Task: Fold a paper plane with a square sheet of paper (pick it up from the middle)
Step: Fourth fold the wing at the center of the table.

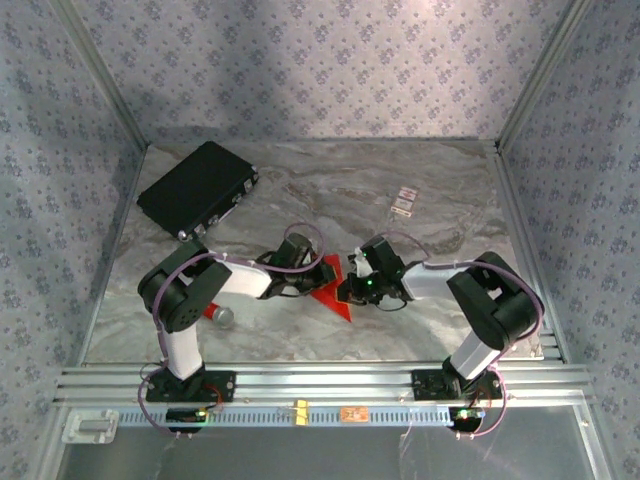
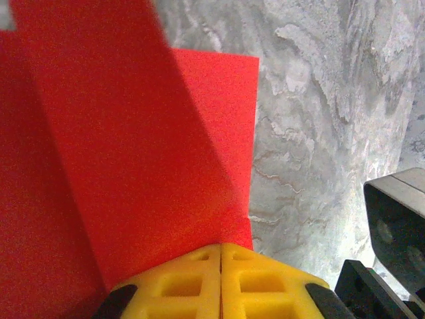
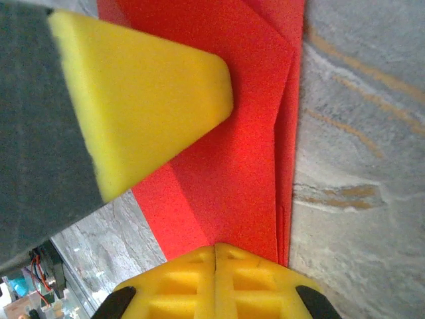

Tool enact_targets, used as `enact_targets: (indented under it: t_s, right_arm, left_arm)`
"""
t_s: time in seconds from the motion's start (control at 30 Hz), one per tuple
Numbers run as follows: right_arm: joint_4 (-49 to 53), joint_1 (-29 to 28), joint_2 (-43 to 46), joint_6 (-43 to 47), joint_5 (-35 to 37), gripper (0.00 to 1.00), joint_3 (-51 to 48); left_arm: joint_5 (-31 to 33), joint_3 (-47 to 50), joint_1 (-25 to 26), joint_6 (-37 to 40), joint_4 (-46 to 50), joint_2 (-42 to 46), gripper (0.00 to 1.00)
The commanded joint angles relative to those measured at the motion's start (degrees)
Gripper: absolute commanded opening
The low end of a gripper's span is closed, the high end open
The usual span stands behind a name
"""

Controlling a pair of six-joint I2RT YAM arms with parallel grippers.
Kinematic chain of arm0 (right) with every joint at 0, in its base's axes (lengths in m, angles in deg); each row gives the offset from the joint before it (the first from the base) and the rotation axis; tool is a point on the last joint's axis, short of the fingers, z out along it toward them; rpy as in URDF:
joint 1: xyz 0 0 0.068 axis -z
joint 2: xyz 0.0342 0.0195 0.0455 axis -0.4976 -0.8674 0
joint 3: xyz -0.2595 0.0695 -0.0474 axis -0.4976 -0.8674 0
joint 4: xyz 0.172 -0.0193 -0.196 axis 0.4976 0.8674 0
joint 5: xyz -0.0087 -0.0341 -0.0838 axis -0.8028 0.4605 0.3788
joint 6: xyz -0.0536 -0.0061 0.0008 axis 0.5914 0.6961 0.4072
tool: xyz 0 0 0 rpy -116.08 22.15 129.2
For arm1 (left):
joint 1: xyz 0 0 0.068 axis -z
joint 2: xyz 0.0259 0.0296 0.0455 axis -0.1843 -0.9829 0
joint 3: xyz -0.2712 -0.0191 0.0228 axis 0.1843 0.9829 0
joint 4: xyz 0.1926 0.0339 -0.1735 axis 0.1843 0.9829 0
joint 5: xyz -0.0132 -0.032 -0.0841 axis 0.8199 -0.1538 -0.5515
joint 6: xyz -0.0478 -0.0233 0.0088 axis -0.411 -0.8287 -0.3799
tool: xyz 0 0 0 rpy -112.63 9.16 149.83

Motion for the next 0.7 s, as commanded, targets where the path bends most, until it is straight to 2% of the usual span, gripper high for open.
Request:
enact_targets:
  t_s: [0.0, 0.17, 0.27, 0.67]
  right_arm:
    - [5.0, -0.3, -3.4, -1.3, 3.7, 0.0, -4.2]
    - [5.0, -0.2, -3.3, -1.6, 4.1, 0.0, -3.5]
    - [5.1, 0.0, -3.0, -1.4, 4.0, 0.0, -3.3]
    - [5.0, 0.6, -2.5, -1.1, 4.1, 0.0, -4.5]
  left_arm:
    - [0.9, -3.5, -0.2, 4.7, 6.2, 2.0, 0.09]
    - [1.5, -3.4, 1.3, 5.1, 10.0, 5.4, 0.09]
    - [1.6, -1.5, 2.5, 3.6, 8.7, 6.3, 0.06]
    - [1.8, 0.3, 3.7, 0.9, 7.2, 0.5, 0.03]
